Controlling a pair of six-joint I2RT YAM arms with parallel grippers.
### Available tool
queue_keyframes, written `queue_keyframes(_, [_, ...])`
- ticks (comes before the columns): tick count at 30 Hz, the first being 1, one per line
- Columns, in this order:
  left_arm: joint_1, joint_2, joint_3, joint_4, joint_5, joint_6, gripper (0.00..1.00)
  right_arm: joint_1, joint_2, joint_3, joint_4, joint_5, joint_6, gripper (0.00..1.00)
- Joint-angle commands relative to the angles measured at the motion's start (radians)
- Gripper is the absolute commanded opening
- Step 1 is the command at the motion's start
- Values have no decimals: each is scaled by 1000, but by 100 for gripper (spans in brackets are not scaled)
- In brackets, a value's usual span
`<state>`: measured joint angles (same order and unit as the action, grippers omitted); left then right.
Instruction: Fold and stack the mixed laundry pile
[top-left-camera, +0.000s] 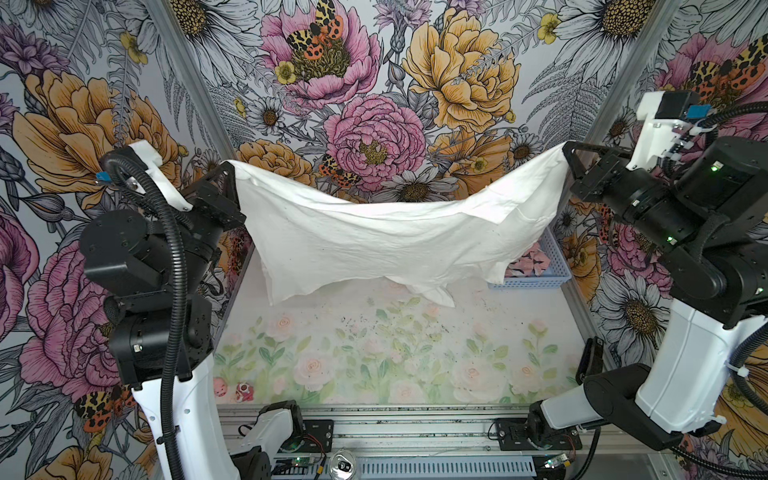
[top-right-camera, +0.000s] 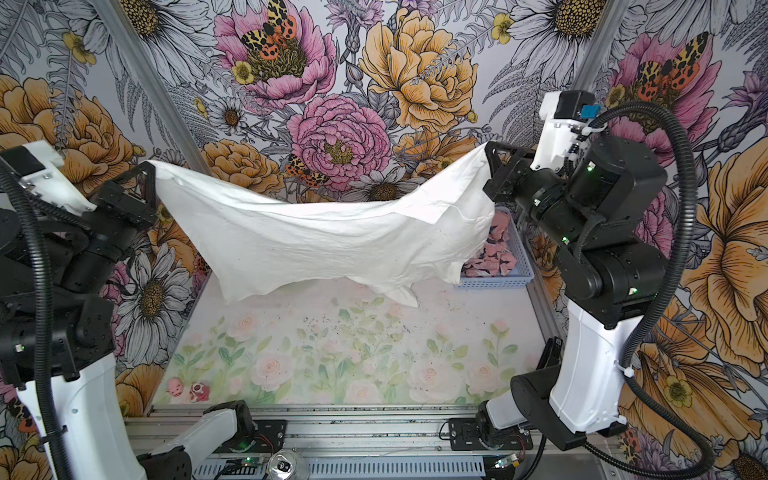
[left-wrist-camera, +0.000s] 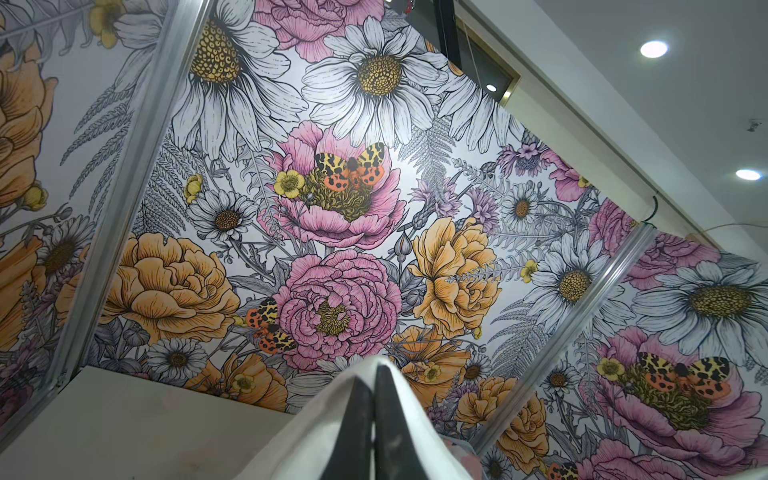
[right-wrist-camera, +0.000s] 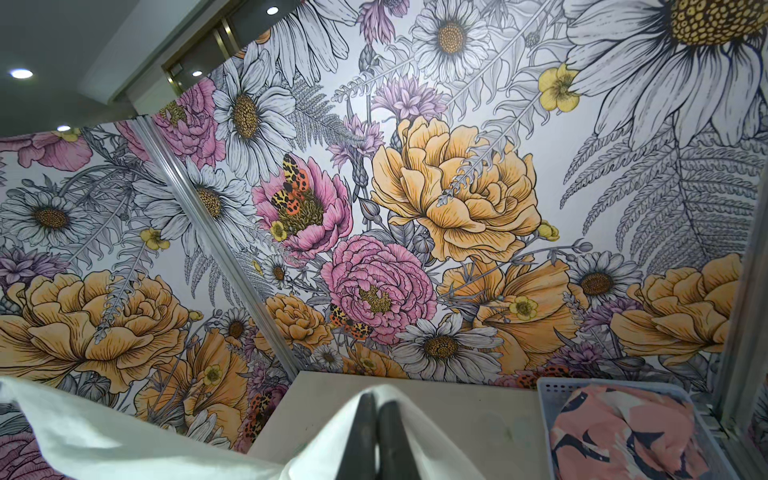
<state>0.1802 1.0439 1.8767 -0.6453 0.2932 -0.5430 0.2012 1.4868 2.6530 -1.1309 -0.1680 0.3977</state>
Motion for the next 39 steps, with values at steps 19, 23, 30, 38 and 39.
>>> queue_keyframes(19, [-4, 233, -71, 304, -22, 11, 0, -64, 298, 36, 474, 19, -129, 0])
queue_keyframes(23, [-2, 323, -66, 432, -19, 11, 0, -98, 415, 91, 599, -1, -100, 0])
queue_keyframes(30, [-2, 513, 153, 509, 4, 31, 0, -158, 552, 197, 799, -32, -38, 0])
queue_keyframes(38, [42, 541, 257, 515, 50, 24, 0, -230, 530, 202, 883, -104, -13, 0])
queue_keyframes(39, [50, 517, 219, 526, 60, 17, 0, -239, 521, 195, 875, -137, -9, 0])
